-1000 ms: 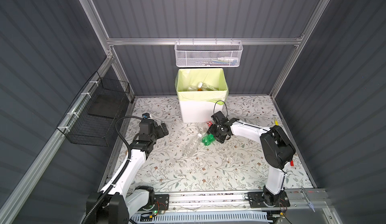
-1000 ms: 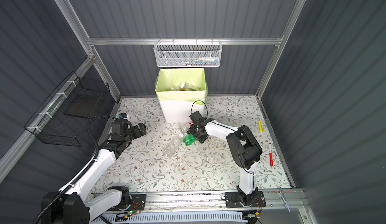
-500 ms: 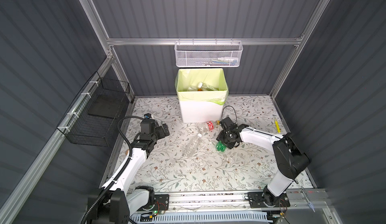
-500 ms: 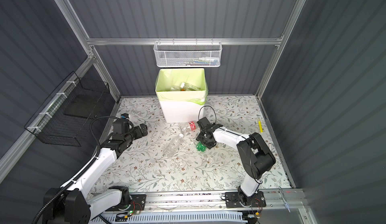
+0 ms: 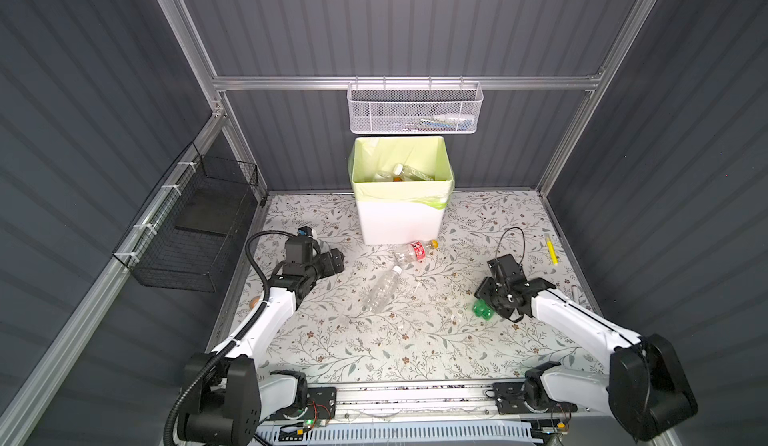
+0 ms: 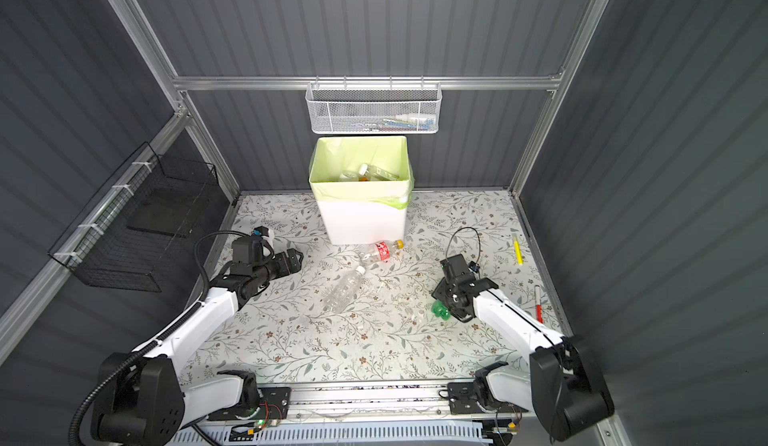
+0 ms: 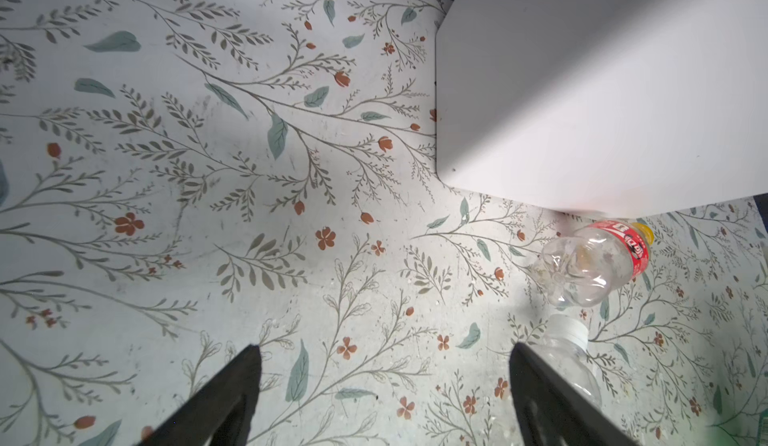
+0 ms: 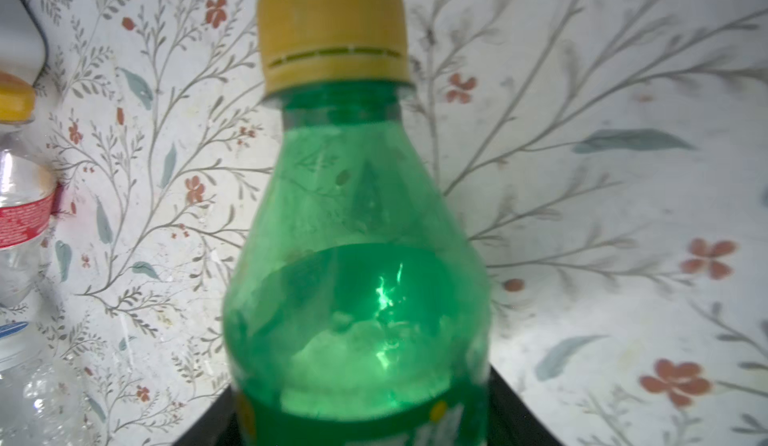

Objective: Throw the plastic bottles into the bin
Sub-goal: 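Lift the green soda bottle with the right gripper, carry to the bin, release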

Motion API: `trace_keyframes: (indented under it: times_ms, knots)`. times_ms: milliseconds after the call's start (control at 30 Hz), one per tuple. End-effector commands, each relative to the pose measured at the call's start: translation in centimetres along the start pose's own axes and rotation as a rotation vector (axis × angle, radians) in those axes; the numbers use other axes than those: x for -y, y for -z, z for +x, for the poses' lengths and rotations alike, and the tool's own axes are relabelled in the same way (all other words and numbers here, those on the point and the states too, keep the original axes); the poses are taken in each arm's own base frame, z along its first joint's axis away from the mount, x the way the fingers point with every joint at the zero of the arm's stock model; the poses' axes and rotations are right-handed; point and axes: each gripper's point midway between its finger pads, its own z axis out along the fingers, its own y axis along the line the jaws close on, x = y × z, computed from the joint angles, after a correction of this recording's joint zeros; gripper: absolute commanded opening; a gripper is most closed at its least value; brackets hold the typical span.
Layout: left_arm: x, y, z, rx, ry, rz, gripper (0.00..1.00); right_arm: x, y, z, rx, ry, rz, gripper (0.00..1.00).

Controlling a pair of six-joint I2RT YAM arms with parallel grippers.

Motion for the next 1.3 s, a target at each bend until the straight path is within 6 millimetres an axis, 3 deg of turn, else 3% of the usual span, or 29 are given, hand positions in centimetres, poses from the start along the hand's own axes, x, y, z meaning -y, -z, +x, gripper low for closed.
trace_keyframes:
  times_ms: [0,133,200,267,367,400,433,467,500,567,667,733,867,1067,1167,1267]
  knots:
    - [2.6,-0.1,-0.5,0.009,-0.045,0.058,0.93,0.7,0.7,-0.1,0.037,0.103,-0.010,0.61]
    - [5.0,-0.6,1.0,-0.015,-0.120,0.074,0.93,-0.5,1.5,-1.3,0.063,0.153,-0.036,0.60]
    - [5.7,-0.7,1.7,-0.029,-0.120,0.097,0.93,-3.0,2.6,-2.9,0.069,0.190,-0.081,0.58]
    - [6.1,-0.5,2.2,-0.031,-0.129,0.109,0.93,-7.1,5.7,-6.0,0.121,0.237,-0.146,0.57]
    - [6.4,0.1,2.9,-0.022,-0.179,0.104,0.93,-15.7,14.2,-12.9,0.296,0.277,-0.327,0.57]
    - [6.5,0.3,3.0,-0.023,-0.193,0.106,0.93,-19.5,18.2,-15.2,0.355,0.285,-0.422,0.56]
    - [6.6,0.4,3.2,-0.026,-0.199,0.109,0.94,-22.4,21.2,-16.5,0.378,0.296,-0.500,0.58]
    - [6.7,0.6,3.4,-0.030,-0.205,0.121,0.94,-25.8,25.5,-18.0,0.409,0.304,-0.613,0.64]
    - [6.9,0.9,3.6,-0.035,-0.212,0.134,0.95,-28.1,28.5,-18.9,0.413,0.300,-0.703,0.78]
    - [7.1,1.4,3.8,-0.055,-0.221,0.144,0.96,-29.6,31.3,-20.8,0.423,0.285,-0.768,0.99]
    - [6.7,2.2,4.1,-0.055,-0.228,0.132,0.99,-29.1,30.3,-22.4,0.359,0.228,-0.820,0.99]
    - [6.3,2.4,4.4,-0.048,-0.226,0.126,0.99,-28.2,28.4,-21.8,0.311,0.231,-0.800,0.99]
    - [6.7,1.9,4.9,-0.078,-0.232,0.148,0.99,-24.6,24.0,-20.7,0.267,0.185,-0.713,0.99]
    - [8.8,0.7,5.4,-0.138,-0.342,0.183,0.99,-18.7,21.7,-20.7,0.313,0.108,-0.591,0.99]
    - [9.6,0.1,6.9,-0.188,-0.417,0.187,0.99,-16.2,19.8,-19.9,0.302,0.101,-0.527,0.99]
    - [9.5,-0.7,9.0,-0.242,-0.477,0.185,0.99,-13.3,16.7,-18.2,0.270,0.109,-0.419,0.99]
